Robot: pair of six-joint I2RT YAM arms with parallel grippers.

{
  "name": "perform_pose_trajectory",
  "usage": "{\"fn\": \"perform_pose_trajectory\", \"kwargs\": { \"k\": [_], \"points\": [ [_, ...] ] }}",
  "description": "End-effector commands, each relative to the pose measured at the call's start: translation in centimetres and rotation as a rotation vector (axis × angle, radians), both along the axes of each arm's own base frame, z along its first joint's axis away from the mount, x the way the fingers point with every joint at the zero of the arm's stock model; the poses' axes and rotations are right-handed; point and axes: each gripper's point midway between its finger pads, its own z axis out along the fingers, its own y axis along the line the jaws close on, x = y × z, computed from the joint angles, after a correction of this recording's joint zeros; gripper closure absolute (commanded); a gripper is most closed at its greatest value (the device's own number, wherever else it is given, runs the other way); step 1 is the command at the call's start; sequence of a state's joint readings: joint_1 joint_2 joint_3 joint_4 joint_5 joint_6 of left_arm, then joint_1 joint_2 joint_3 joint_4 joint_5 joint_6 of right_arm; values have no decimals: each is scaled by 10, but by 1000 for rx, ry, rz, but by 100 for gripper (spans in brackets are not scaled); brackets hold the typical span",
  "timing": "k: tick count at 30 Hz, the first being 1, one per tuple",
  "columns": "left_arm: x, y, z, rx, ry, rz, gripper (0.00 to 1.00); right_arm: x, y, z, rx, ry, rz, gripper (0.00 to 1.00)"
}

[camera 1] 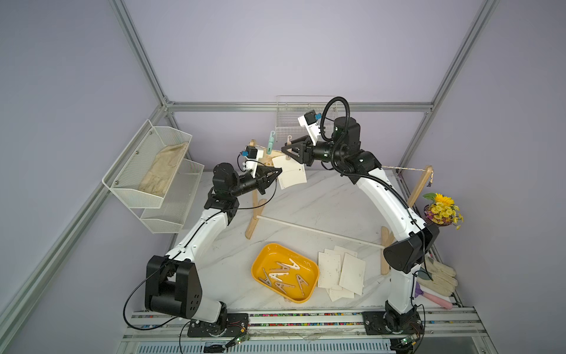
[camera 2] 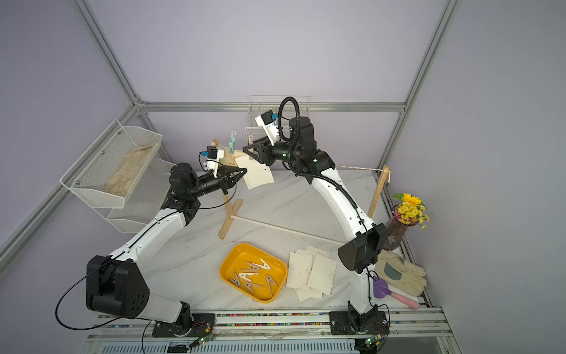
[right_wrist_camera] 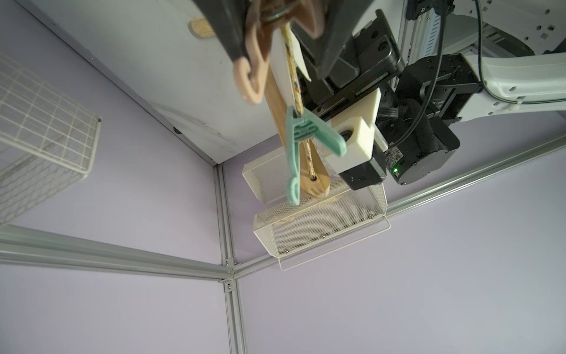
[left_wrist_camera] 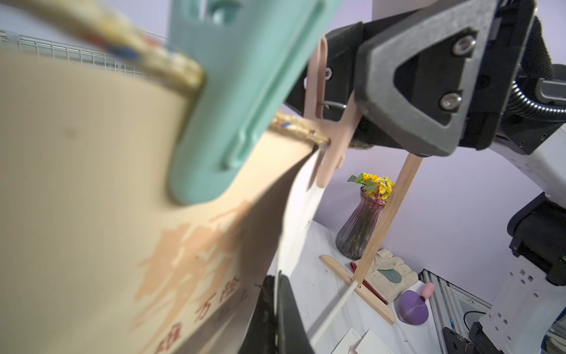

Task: Remove the postcards from the strings
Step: Remove the clamp from the clothesline, then place the clamp in the storage box.

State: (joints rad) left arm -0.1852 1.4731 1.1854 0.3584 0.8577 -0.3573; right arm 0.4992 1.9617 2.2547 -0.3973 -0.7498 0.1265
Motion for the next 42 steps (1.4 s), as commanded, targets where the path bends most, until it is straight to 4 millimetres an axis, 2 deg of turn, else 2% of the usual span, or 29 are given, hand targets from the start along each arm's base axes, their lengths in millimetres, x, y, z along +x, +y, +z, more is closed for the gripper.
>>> {"fn": "perform_pose_trajectory", "kwargs": {
  "k": [1,8,11,13,14,24,27,32,35,37,39,42],
  "points": [
    [1,3,30,-24,-62,5,100,-12,-6,22,32,-56,17,72],
    [-7,2,32,-27,-58,-22,100,-11,-10,35,58,-94,-14,76],
    [-15,3,28,-28,-46,-29,100,-11,-15,45,68,-142,-52,76],
    [-18,3,17,-23,-23,-33,100,-13,-20,53,75,-182,-78,76],
    [-30,5,27,-27,-50,-34,100,-12,-22,56,76,-199,-94,76],
    [-64,6,26,-25,-61,-63,100,-14,-50,88,145,-389,-264,75],
    [-84,7,23,-19,-78,-75,100,-24,-58,99,178,-445,-285,75],
    [-125,18,26,-7,-161,-39,100,-51,-63,101,179,-475,-252,75],
    [-146,32,37,14,-236,55,100,-77,-67,95,172,-478,-203,75],
    [-157,47,47,21,-283,162,100,-98,-65,81,136,-445,-144,74],
    [-165,67,62,20,-359,303,100,-119,-59,55,91,-382,-69,73],
    [-175,101,83,-2,-428,520,100,-154,-44,-7,-7,-257,21,73]
  ]
}}
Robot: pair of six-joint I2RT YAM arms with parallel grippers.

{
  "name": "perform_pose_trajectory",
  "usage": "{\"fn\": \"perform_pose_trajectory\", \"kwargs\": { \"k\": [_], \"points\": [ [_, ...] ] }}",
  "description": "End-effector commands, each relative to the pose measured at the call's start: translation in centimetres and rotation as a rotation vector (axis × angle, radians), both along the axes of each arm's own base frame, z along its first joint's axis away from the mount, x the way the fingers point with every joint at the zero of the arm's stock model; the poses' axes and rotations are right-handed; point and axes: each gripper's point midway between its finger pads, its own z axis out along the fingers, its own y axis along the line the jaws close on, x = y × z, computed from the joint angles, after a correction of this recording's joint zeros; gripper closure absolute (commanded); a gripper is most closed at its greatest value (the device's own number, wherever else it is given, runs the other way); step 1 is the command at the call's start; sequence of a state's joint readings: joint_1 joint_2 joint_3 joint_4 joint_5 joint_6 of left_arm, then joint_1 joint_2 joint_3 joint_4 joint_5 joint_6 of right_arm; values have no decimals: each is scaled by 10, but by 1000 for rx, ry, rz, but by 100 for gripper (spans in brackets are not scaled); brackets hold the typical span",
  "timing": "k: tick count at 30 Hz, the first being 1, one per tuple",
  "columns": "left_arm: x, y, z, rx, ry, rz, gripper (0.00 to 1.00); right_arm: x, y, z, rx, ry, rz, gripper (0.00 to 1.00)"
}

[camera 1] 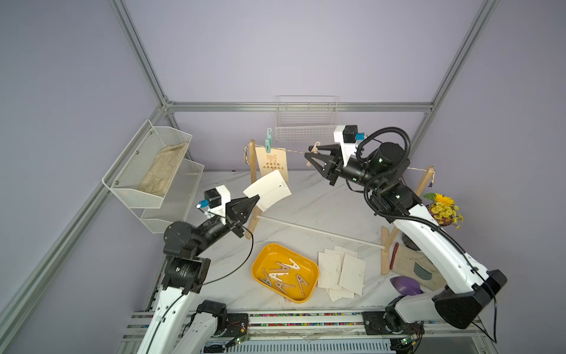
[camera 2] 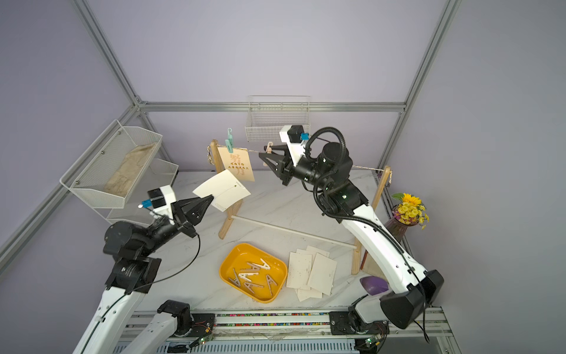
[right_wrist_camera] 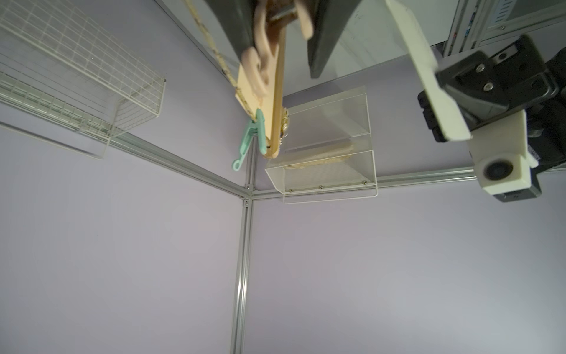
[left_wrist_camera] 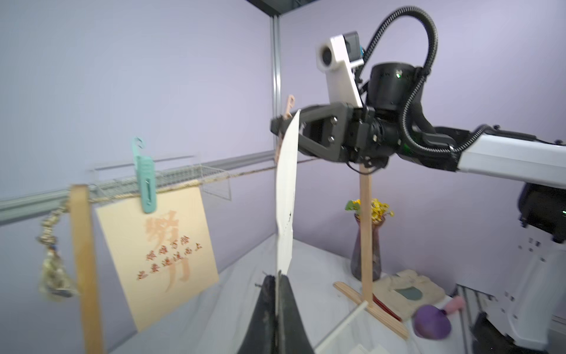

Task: Remove the postcards from the strings
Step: Place the clamp in the storage box.

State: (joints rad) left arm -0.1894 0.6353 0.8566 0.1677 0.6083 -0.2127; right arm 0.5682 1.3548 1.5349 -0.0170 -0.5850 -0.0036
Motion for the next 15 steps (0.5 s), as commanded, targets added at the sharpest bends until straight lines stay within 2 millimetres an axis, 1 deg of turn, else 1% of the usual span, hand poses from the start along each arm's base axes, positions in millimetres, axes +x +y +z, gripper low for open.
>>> {"fn": "perform_pose_trajectory", "kwargs": {
  "k": [1,3,5,8,10,11,13,15],
  "points": [
    [13,43,2,-37,-33,306,100,-44,22,-78,-155,140,132,72],
    [7,57,13,-43,-65,386,100,-67,34,-130,-236,238,174,71],
    [1,63,20,-38,-87,425,100,-94,45,-184,-317,333,210,71],
    [-1,62,25,-12,-98,421,100,-127,55,-253,-441,444,236,71],
    [0,58,26,-5,-98,404,100,-139,59,-285,-495,493,234,71],
    [1,57,26,-8,-93,393,100,-143,61,-298,-519,506,229,69],
    [3,53,25,-15,-87,371,100,-144,62,-314,-547,522,216,58],
    [3,49,25,-21,-77,343,100,-136,60,-318,-549,512,163,48]
  ]
}}
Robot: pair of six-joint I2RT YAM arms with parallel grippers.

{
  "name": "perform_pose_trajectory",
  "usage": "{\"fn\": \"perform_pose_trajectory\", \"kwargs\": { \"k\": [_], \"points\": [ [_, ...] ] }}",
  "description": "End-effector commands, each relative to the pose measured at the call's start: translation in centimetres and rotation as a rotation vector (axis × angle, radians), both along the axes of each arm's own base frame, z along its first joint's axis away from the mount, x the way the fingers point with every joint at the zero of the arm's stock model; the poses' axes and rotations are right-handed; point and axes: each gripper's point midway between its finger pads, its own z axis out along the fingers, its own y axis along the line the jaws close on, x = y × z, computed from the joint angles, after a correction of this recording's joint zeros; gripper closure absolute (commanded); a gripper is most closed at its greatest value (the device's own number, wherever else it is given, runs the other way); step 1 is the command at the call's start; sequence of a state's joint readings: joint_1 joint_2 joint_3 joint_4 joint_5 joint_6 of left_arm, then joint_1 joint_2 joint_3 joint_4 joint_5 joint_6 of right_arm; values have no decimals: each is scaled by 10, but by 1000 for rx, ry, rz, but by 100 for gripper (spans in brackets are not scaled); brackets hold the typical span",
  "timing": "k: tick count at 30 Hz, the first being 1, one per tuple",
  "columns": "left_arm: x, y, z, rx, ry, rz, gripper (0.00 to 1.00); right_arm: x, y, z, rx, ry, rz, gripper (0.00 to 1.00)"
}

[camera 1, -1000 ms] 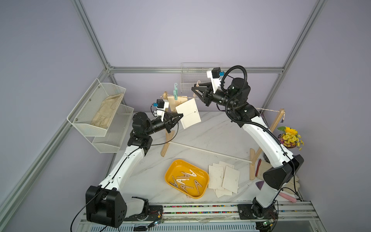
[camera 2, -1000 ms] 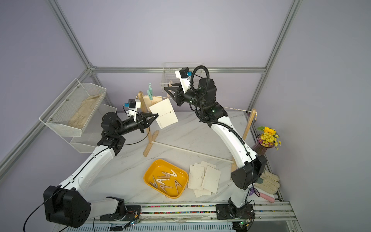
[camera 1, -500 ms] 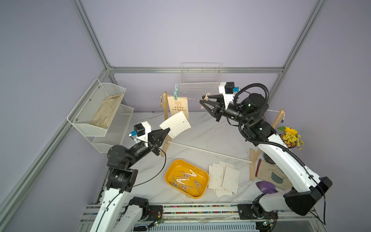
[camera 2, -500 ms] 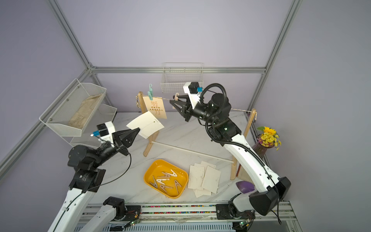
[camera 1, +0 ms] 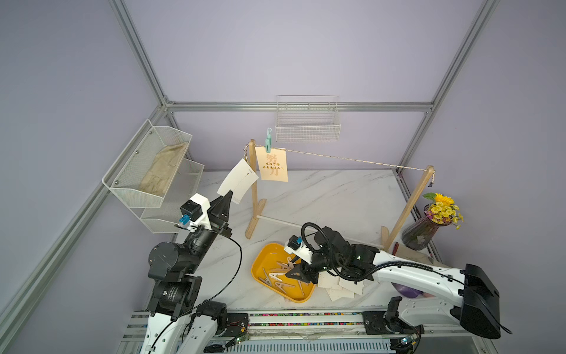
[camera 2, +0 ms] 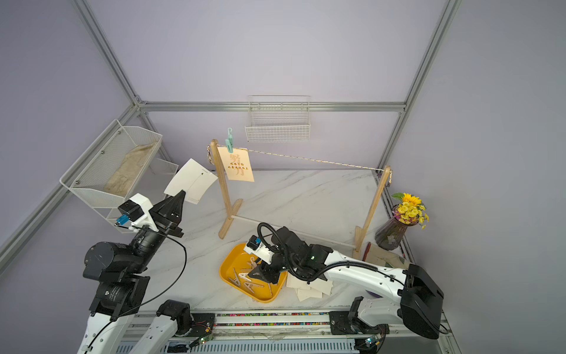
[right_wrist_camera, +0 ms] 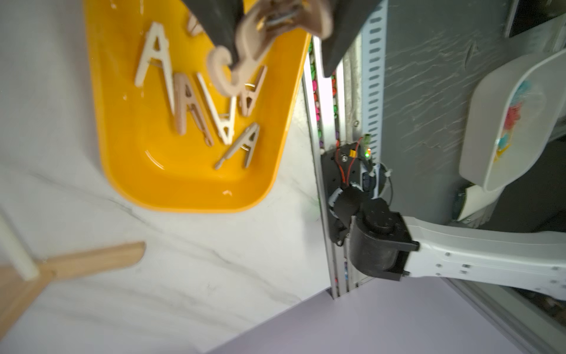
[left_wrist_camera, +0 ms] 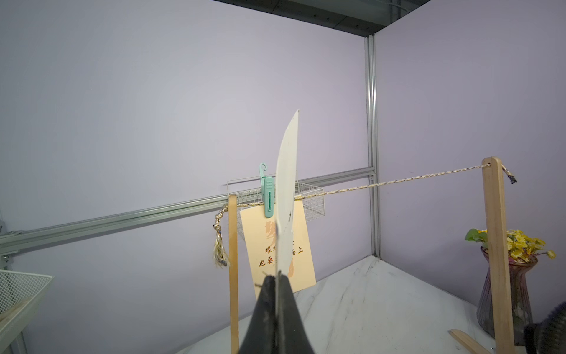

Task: Remove the postcards from the strings
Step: Place the clamp in the storage box, then place the postcard on the postcard.

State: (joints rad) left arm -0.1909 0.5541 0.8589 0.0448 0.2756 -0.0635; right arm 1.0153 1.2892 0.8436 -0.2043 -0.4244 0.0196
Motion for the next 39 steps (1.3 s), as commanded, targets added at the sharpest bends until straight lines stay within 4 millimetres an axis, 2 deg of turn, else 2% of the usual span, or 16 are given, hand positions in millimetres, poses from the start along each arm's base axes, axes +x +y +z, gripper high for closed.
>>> {"fn": "perform_pose_trajectory", "kwargs": {
  "k": [1,2,7,9,11,13,16,19,23,25,28,30,31,36,39],
  "points": [
    [-9,-4,23,-14,-44,-38,100,24,-1,15,24,-91,-117,38],
    [-9,-9,23,-10,-37,-68,100,32,-4,18,19,-116,-161,31],
    [-13,-41,24,15,15,-281,100,75,-30,69,85,-212,-366,23],
    [-17,-56,24,32,35,-381,100,94,-52,92,134,-215,-459,23],
    [-20,-73,22,48,84,-502,100,111,-84,123,210,-225,-587,23],
    [-22,-91,17,50,157,-638,100,114,-114,161,302,-276,-677,23],
    [-21,-116,1,56,260,-788,100,100,-150,221,419,-415,-745,22],
    [-20,-144,-23,69,391,-909,100,78,-173,269,492,-536,-743,22],
    [-37,-193,-67,154,650,-1145,100,47,-201,328,579,-670,-731,22],
    [-46,-212,-94,233,767,-1218,100,34,-214,350,620,-734,-730,22],
    [-51,-237,-128,315,897,-1232,100,17,-230,374,688,-799,-738,22],
    [-53,-252,-141,340,943,-1239,100,11,-233,382,717,-826,-730,22],
    [-50,-265,-160,362,1003,-1242,100,11,-233,384,722,-831,-727,22],
    [-63,-317,-204,433,1156,-1338,100,18,-220,386,716,-828,-698,22],
    [-63,-346,-238,471,1254,-1315,100,20,-211,387,720,-826,-666,22]
  ]
}}
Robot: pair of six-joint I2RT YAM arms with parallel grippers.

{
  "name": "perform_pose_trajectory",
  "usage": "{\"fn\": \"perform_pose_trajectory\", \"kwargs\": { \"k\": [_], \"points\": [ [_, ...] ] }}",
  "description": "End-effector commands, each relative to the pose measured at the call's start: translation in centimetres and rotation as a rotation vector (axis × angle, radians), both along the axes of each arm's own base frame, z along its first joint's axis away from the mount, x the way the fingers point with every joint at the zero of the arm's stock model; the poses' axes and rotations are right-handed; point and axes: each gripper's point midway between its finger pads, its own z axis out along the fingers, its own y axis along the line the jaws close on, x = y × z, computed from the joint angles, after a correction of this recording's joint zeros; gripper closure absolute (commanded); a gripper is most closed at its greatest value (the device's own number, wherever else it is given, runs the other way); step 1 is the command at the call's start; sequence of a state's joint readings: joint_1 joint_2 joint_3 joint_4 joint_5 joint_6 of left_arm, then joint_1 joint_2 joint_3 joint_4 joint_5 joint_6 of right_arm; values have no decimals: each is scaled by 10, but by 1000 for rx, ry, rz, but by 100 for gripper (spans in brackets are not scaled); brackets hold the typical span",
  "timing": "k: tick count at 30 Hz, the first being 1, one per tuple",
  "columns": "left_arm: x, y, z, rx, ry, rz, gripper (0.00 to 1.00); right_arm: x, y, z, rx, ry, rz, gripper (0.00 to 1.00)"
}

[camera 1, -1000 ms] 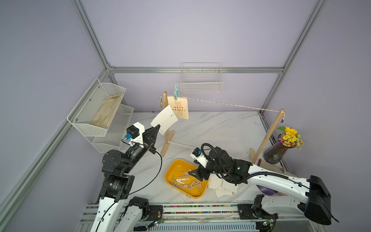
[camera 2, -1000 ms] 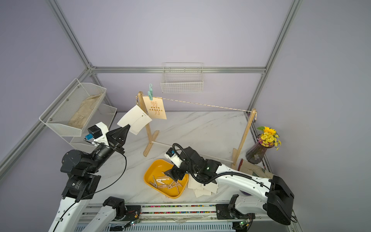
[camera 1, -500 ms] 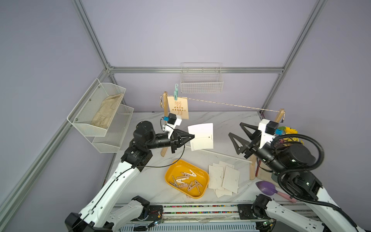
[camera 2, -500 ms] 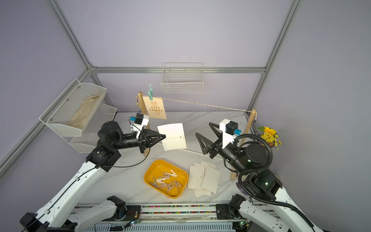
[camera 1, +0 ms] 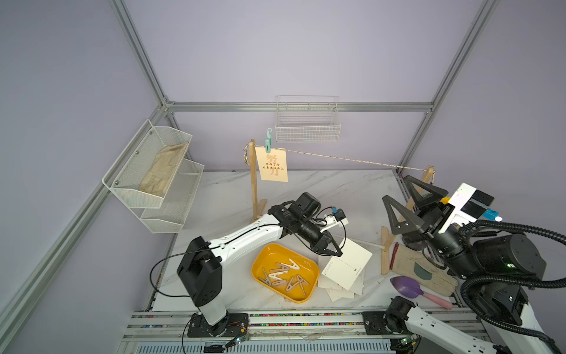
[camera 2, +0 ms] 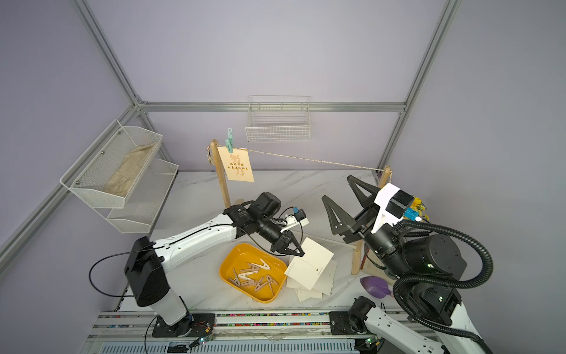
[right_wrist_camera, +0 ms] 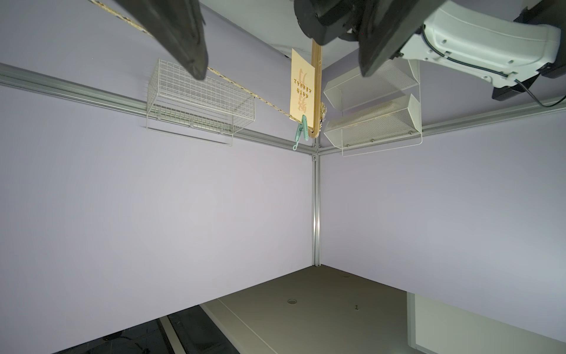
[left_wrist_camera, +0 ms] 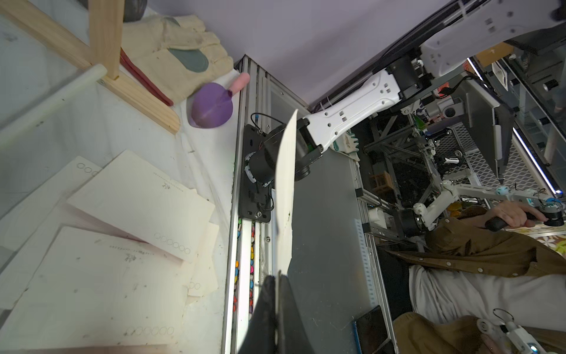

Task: Remove the postcards from the strings
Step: Place the postcard on the postcard.

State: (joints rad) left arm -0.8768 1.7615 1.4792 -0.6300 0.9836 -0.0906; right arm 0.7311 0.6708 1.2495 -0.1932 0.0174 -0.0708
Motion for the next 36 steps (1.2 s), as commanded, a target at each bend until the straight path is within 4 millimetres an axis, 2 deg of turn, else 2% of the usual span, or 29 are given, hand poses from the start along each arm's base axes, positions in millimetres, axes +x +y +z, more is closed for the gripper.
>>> {"fn": "perform_pose_trajectory", "kwargs": {
  "k": [1,4,8,17,23,28,36],
  "points": [
    [-1,-28,-11,45,23,-7,100,-2,8,9,-12,-45,30,22],
    [6,-56,-38,117,94,26,100,-1,11,9,-11,-49,37,22],
    [15,-87,-65,160,144,65,100,-4,11,9,-10,-56,47,22],
    [48,-125,-89,201,210,229,100,-12,1,11,11,-81,38,22],
    [56,-134,-99,214,236,266,100,-13,0,12,10,-85,36,22],
    [55,-134,-100,210,241,255,89,-12,2,11,8,-86,36,22],
    [61,-127,-105,217,238,267,89,-6,7,10,2,-82,38,21]
  ]
}}
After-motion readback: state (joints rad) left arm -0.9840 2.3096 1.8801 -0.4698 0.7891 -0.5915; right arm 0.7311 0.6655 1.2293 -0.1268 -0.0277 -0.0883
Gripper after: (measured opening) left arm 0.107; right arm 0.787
